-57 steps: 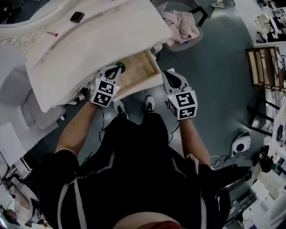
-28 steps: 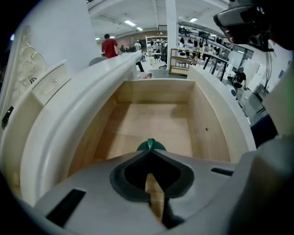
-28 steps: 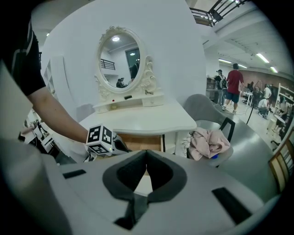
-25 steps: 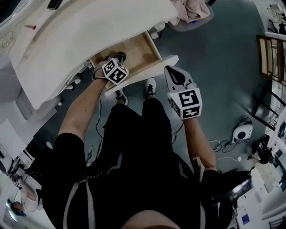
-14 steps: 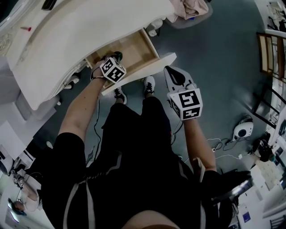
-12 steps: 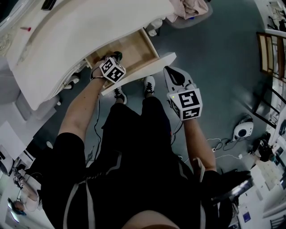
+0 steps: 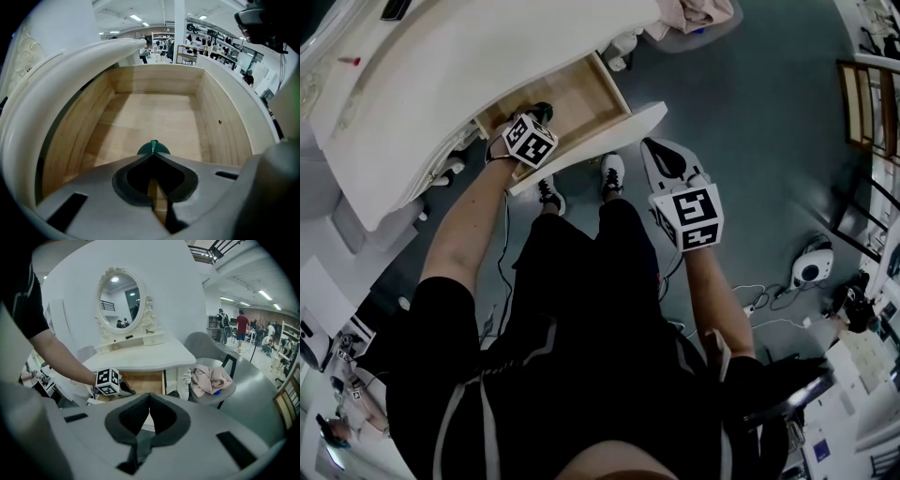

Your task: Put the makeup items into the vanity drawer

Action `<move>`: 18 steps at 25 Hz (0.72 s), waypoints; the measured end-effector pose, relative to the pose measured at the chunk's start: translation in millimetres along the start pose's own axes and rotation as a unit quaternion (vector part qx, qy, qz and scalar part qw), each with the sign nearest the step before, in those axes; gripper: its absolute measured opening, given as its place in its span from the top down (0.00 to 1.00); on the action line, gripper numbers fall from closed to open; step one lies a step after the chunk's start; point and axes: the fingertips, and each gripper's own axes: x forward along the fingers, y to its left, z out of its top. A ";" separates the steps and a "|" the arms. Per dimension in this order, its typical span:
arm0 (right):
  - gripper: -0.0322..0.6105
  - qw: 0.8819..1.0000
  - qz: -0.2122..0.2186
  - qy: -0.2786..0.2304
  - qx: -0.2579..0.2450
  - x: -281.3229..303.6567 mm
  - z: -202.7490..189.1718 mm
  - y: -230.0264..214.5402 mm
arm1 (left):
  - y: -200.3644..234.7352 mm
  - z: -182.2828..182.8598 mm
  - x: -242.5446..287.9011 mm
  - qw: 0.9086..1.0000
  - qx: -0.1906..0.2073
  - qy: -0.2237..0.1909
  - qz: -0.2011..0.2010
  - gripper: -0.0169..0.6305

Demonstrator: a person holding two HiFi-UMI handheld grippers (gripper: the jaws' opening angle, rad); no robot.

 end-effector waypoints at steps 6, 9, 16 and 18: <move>0.94 1.000 0.000 -0.012 -0.003 -12.0 14.7 6.6 | -2.9 -0.9 -8.4 0.998 -0.054 -0.003 -0.036 0.96; 0.94 1.000 -0.008 -0.028 -0.008 -21.5 29.1 6.6 | 6.6 5.5 -20.5 0.997 -0.070 -0.023 -0.031 0.95; 0.94 0.998 -0.024 -0.058 -0.018 -43.2 59.5 9.8 | 9.7 9.9 -59.5 0.995 -0.072 -0.052 -0.039 0.91; 0.94 0.997 -0.024 -0.068 -0.018 -47.5 69.6 13.1 | 8.3 14.2 -73.4 0.995 -0.057 -0.067 -0.040 0.91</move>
